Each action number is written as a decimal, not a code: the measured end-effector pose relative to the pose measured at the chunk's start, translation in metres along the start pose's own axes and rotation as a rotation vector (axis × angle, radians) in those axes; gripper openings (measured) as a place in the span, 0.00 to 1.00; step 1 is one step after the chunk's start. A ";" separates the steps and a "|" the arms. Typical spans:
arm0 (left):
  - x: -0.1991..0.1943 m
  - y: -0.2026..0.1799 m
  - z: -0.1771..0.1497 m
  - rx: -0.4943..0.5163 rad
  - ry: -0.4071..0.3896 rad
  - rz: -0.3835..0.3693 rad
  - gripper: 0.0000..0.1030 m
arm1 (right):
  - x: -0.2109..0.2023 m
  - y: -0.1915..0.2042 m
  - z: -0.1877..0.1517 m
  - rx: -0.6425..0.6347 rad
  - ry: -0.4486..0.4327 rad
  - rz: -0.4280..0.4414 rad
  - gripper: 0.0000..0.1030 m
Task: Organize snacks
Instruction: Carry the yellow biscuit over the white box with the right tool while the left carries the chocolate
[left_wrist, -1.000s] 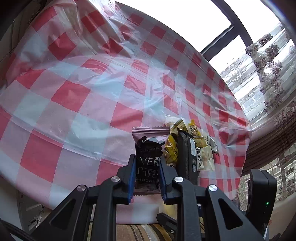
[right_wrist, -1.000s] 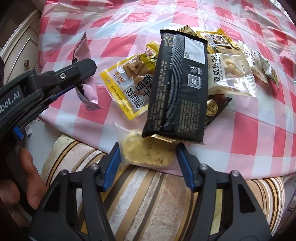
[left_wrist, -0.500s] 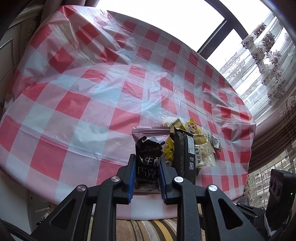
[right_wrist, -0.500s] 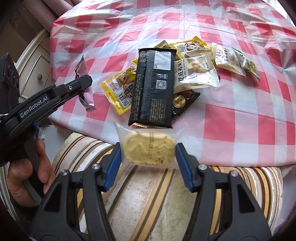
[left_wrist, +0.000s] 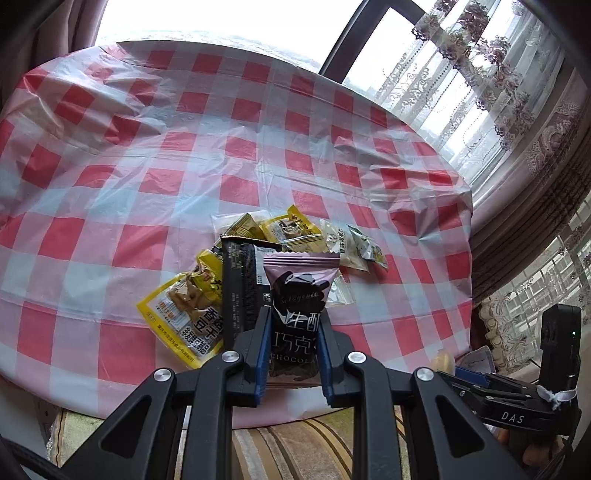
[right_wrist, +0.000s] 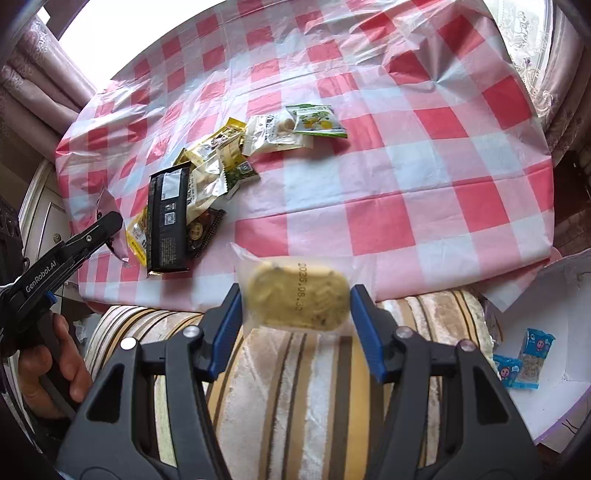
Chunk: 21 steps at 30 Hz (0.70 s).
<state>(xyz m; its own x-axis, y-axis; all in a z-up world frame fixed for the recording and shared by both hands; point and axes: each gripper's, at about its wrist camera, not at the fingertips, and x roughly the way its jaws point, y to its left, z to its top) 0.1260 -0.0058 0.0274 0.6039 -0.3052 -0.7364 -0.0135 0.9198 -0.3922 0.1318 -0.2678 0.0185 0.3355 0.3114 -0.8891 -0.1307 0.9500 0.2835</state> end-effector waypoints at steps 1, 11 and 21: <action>0.005 -0.012 0.000 0.025 0.013 -0.010 0.22 | -0.004 -0.012 0.000 0.025 -0.010 -0.004 0.60; 0.057 -0.154 -0.025 0.303 0.184 -0.193 0.22 | -0.042 -0.151 -0.018 0.270 -0.098 -0.135 0.60; 0.108 -0.268 -0.079 0.509 0.419 -0.353 0.23 | -0.055 -0.242 -0.053 0.370 -0.132 -0.379 0.60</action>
<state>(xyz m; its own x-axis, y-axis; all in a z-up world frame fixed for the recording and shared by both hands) 0.1318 -0.3046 0.0087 0.1485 -0.5783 -0.8022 0.5565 0.7195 -0.4156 0.0956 -0.5164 -0.0201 0.4126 -0.0772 -0.9076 0.3510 0.9329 0.0803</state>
